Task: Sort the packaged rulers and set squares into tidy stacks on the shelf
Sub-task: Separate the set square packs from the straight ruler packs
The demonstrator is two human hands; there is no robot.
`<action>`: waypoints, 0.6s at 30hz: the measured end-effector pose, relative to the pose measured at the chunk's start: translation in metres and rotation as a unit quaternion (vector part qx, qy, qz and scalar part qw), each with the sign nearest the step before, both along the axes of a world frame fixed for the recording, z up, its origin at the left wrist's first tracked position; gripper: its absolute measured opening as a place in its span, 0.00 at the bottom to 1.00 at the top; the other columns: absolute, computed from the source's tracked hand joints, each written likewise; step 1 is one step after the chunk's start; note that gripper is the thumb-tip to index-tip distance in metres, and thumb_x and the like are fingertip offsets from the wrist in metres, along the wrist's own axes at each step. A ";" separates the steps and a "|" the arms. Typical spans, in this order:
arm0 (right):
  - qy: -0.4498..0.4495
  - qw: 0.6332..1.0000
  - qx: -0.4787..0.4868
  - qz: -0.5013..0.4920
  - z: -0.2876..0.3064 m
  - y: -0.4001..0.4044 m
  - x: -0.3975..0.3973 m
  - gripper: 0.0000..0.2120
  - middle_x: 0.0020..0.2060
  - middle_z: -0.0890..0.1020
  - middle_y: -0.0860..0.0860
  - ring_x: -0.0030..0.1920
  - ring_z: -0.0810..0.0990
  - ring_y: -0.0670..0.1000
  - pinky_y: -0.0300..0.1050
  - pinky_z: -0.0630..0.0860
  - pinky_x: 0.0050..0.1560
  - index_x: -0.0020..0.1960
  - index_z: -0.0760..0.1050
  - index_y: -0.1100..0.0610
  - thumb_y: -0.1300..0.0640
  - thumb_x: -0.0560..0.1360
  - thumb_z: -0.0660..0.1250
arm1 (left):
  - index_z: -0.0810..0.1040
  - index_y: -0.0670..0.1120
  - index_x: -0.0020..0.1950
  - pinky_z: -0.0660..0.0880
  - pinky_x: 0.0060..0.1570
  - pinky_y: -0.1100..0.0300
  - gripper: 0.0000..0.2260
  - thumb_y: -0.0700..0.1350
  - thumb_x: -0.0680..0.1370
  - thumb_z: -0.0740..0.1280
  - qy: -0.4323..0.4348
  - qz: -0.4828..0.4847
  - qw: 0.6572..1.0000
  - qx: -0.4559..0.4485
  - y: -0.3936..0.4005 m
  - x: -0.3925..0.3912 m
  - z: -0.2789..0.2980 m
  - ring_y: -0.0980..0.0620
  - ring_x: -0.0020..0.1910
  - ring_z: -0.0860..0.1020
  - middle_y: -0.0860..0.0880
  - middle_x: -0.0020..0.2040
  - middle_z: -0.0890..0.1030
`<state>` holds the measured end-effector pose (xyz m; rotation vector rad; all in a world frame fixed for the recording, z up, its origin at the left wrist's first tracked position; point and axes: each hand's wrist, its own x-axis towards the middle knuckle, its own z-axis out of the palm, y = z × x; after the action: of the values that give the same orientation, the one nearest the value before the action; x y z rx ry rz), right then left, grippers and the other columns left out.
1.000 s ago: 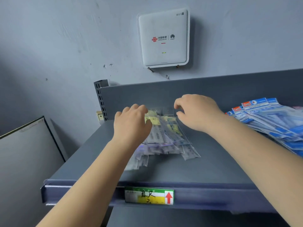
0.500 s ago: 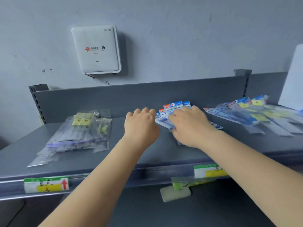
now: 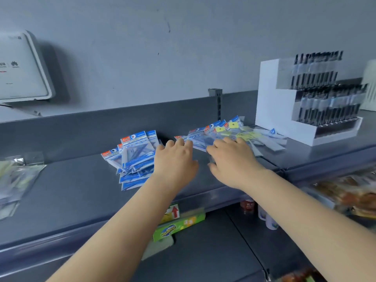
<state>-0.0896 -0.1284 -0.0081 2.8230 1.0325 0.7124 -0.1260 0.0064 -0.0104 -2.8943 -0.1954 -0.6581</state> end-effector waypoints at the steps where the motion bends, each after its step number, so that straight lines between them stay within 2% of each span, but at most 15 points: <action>1: 0.006 1.000 0.009 -0.010 -0.002 -0.008 0.005 0.15 0.59 0.73 0.50 0.62 0.68 0.54 0.50 0.62 0.62 0.63 0.69 0.54 0.49 0.79 0.55 | 0.68 0.46 0.63 0.65 0.56 0.53 0.17 0.52 0.78 0.58 0.007 -0.008 1.000 -0.004 -0.007 0.007 -0.001 0.45 0.60 0.70 0.49 0.60 0.73; 8: 0.045 0.997 0.027 -0.060 -0.011 -0.055 0.054 0.20 0.64 0.71 0.49 0.66 0.67 0.53 0.50 0.63 0.63 0.67 0.66 0.52 0.46 0.78 0.55 | 0.67 0.46 0.66 0.64 0.60 0.52 0.18 0.52 0.79 0.57 0.046 -0.042 0.998 0.020 -0.035 0.056 0.002 0.45 0.63 0.69 0.48 0.61 0.73; 13: 0.072 0.995 0.037 -0.052 -0.006 -0.065 0.101 0.19 0.64 0.72 0.50 0.65 0.68 0.53 0.49 0.65 0.62 0.67 0.67 0.51 0.46 0.78 0.56 | 0.66 0.47 0.67 0.64 0.62 0.52 0.19 0.55 0.80 0.55 0.084 -0.036 0.994 0.061 -0.036 0.089 0.004 0.45 0.64 0.69 0.48 0.64 0.72; 16: 0.086 0.994 0.050 -0.048 0.000 -0.070 0.134 0.19 0.64 0.72 0.49 0.65 0.69 0.53 0.48 0.67 0.60 0.67 0.68 0.50 0.46 0.78 0.57 | 0.65 0.48 0.68 0.65 0.61 0.53 0.21 0.58 0.80 0.54 0.110 -0.028 0.991 0.071 -0.035 0.107 0.002 0.46 0.65 0.69 0.48 0.66 0.72; 18: 0.107 0.991 0.062 -0.054 0.002 -0.076 0.154 0.18 0.64 0.72 0.49 0.63 0.70 0.54 0.48 0.70 0.57 0.67 0.68 0.50 0.49 0.78 0.58 | 0.66 0.49 0.68 0.67 0.56 0.55 0.22 0.60 0.80 0.53 0.131 -0.006 0.991 0.037 -0.033 0.119 -0.002 0.47 0.64 0.71 0.49 0.65 0.73</action>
<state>0.0646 -0.2043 -0.0065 3.0899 0.8792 0.4866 -0.0074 -0.0270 -0.0125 -2.8750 -0.1162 -0.2752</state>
